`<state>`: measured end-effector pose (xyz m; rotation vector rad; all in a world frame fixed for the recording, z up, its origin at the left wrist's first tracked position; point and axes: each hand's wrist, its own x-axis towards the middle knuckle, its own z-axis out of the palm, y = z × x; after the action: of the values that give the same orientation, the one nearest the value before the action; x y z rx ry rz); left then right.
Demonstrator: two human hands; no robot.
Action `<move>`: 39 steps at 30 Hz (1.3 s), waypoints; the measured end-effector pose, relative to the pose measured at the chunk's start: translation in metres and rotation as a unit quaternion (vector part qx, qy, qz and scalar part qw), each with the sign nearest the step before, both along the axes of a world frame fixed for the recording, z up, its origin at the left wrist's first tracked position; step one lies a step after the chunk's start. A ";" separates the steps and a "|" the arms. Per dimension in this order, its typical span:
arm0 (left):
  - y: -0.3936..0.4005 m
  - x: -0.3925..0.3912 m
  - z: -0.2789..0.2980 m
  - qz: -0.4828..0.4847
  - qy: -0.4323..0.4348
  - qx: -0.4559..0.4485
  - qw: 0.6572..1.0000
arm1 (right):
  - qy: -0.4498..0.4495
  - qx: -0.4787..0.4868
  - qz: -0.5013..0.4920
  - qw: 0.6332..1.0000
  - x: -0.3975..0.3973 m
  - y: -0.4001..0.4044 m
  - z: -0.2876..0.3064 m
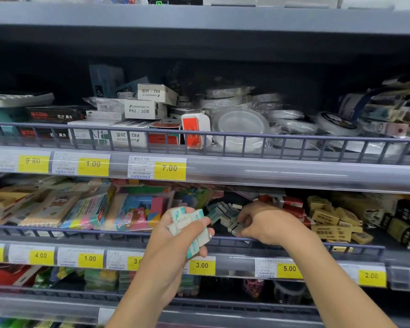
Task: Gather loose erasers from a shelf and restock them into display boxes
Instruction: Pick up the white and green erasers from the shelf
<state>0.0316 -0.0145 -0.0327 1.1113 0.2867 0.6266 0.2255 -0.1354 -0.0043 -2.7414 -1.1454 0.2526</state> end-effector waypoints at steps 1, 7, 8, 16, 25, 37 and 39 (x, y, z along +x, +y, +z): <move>0.000 0.000 0.000 0.001 0.001 0.000 1.000 | -0.005 -0.012 0.010 1.000 0.001 0.002 0.001; 0.000 0.002 -0.003 0.007 0.012 -0.016 1.000 | 0.020 -0.020 0.088 0.996 0.004 0.008 0.007; 0.000 0.002 -0.003 0.007 0.012 -0.018 1.000 | 0.025 -0.016 0.096 0.995 0.004 0.009 0.007; 0.000 0.002 -0.004 0.022 -0.004 -0.031 0.999 | 0.160 0.304 0.076 0.936 -0.012 -0.002 0.009; -0.008 0.004 -0.001 0.022 -0.020 0.000 1.000 | 0.094 0.466 0.202 0.856 -0.077 0.001 -0.013; 0.006 0.004 -0.012 0.052 0.020 0.004 0.998 | 0.028 0.440 0.154 0.884 -0.045 -0.014 -0.013; 0.009 0.002 -0.013 0.046 0.020 -0.004 0.999 | -0.026 0.350 0.065 0.934 -0.023 -0.019 -0.010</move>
<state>0.0338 -0.0056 -0.0457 1.1085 0.3758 0.6860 0.2027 -0.1542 -0.0147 -2.0563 -1.1461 -0.1878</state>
